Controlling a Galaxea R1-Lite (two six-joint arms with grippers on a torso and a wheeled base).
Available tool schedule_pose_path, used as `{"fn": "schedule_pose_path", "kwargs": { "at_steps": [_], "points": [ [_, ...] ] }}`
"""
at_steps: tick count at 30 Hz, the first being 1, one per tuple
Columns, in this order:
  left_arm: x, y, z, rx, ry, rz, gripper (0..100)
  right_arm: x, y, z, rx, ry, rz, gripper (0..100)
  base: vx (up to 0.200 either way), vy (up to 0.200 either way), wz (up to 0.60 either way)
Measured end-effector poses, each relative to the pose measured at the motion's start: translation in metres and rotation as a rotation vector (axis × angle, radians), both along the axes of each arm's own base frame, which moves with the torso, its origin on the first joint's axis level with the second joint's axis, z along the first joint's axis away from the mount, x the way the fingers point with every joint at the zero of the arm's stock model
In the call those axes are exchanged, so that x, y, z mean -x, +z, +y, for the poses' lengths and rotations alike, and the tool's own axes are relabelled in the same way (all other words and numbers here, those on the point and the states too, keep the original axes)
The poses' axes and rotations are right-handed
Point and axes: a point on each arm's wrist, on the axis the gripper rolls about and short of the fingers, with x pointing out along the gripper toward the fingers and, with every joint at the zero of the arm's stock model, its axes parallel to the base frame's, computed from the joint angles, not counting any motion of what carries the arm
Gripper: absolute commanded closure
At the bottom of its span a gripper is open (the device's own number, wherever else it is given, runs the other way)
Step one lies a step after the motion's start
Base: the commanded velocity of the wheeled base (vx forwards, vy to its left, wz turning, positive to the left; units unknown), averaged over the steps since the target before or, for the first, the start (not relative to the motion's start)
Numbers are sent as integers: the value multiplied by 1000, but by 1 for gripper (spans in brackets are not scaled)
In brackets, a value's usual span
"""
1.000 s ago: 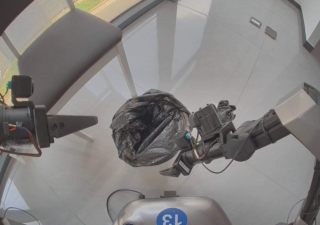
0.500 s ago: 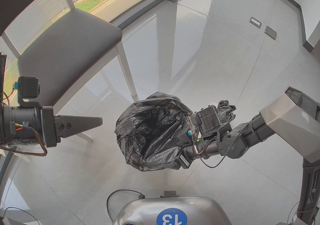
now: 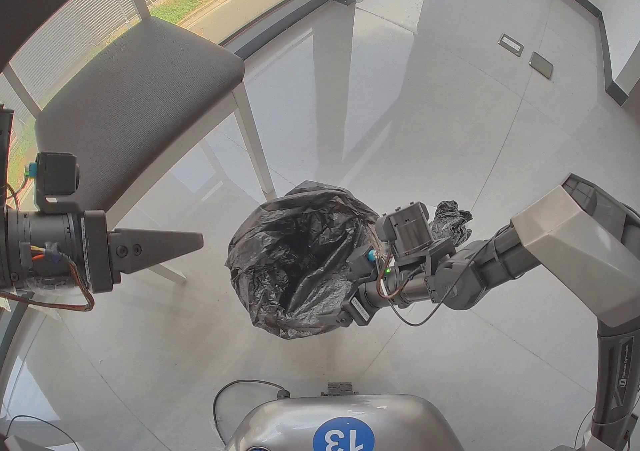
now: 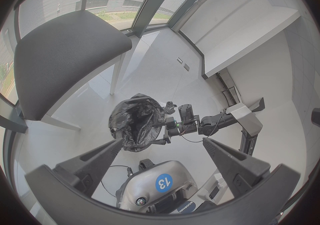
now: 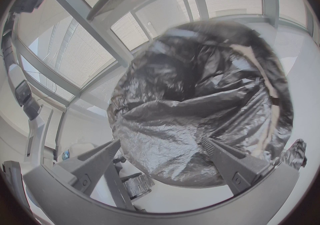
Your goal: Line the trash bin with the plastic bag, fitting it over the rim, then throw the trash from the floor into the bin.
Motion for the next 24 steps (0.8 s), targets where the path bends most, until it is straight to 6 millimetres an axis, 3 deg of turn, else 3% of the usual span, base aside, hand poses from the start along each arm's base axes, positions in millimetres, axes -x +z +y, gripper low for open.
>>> {"fn": "schedule_pose_path", "kwargs": {
  "at_steps": [15, 24],
  "points": [
    [1, -2, 1, -3, 1, 6, 0, -22, 69, 21, -155, -9, -175, 0, 0, 0, 0],
    [1, -3, 1, -4, 3, 7, 0, -24, 77, 56, -267, -18, -143, 0, 0, 0, 0]
  ]
}}
